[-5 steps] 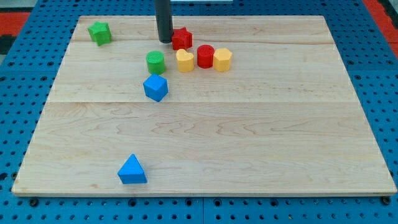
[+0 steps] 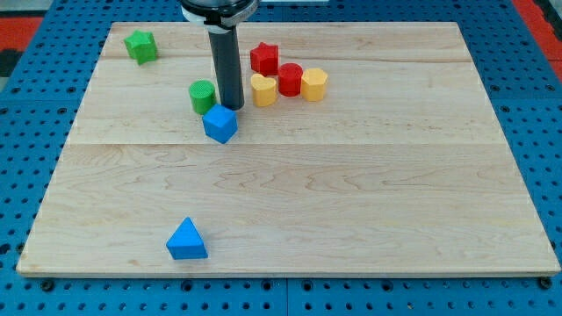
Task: Push the red circle and yellow hexagon to the center of the board
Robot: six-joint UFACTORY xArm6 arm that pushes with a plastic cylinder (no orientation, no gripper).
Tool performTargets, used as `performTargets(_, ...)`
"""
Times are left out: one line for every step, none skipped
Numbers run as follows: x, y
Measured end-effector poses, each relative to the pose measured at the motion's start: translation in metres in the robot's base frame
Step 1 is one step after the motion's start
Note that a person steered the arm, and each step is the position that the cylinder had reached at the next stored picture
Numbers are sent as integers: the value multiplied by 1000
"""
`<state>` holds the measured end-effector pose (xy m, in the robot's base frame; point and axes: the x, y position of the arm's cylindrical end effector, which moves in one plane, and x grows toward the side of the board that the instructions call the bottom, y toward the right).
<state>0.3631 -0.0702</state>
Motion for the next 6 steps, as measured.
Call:
performTargets(-21,7)
performTargets(-52,44)
performTargets(-81,112)
performTargets(-62,138)
performTargets(-15,138)
performTargets(-16,139)
